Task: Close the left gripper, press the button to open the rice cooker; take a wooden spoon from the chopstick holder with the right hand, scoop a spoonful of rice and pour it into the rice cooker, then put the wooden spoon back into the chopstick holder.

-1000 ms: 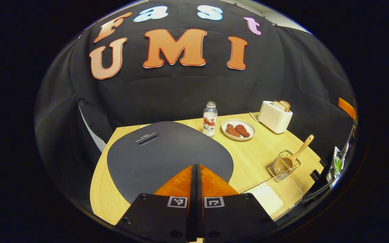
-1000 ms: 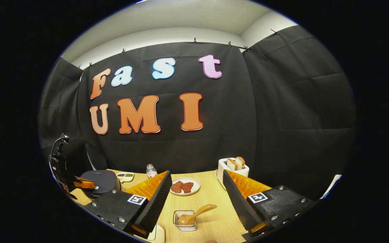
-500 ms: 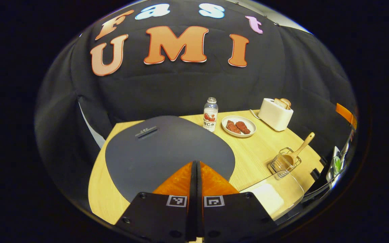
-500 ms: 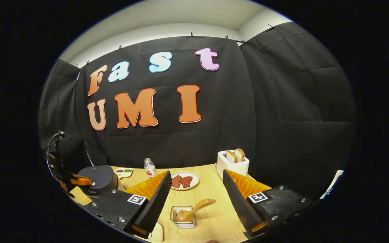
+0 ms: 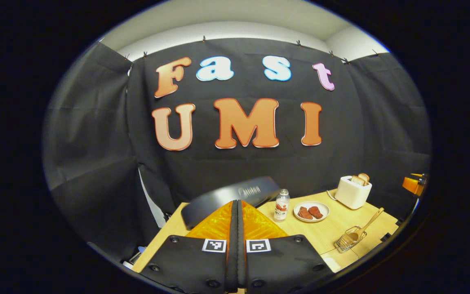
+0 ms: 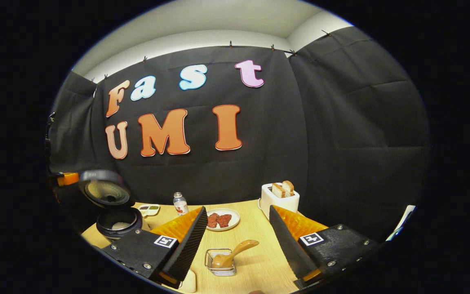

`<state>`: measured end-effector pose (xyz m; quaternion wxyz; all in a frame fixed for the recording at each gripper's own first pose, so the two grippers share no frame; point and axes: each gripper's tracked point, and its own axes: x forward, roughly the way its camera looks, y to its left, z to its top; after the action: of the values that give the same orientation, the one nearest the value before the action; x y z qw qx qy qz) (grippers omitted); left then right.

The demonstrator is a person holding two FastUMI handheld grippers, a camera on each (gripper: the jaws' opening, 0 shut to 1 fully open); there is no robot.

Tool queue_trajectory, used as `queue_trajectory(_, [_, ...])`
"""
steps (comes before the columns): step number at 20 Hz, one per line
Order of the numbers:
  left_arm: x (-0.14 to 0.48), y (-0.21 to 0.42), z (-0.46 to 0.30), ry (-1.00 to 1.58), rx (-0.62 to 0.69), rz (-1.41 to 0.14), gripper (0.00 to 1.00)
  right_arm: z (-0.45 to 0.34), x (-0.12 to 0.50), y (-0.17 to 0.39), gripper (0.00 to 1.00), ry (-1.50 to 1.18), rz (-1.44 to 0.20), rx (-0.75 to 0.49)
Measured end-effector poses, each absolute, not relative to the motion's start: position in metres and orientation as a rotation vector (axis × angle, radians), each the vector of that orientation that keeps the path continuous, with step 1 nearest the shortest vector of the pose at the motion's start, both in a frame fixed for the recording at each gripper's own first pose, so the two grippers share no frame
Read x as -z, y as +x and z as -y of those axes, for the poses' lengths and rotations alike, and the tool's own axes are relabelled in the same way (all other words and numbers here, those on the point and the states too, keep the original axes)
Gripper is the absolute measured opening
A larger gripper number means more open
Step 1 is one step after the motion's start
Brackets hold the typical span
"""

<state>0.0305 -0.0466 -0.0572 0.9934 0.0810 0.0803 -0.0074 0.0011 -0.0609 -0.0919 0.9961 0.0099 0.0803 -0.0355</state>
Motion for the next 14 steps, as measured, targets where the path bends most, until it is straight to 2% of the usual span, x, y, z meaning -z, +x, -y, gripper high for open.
queue_trajectory(5, [0.048,0.014,0.009,0.102,-0.020,-0.136,0.02,0.057,0.092,0.000,0.94,0.024,-0.139,0.067])
queue_trajectory(7, [0.051,0.006,-0.006,0.085,-0.039,-0.141,0.06,0.057,0.094,0.002,0.94,0.022,-0.128,0.065])
queue_trajectory(11, [0.063,-0.003,-0.024,0.086,-0.078,-0.155,0.06,0.062,0.105,0.007,0.94,0.037,-0.114,0.079])
queue_trajectory(12, [0.062,-0.006,-0.029,0.096,-0.081,-0.152,0.14,0.064,0.111,0.009,0.94,0.041,-0.113,0.082])
queue_trajectory(14, [0.060,-0.011,-0.033,0.114,-0.086,-0.136,0.24,0.070,0.126,0.014,0.94,0.042,-0.120,0.094])
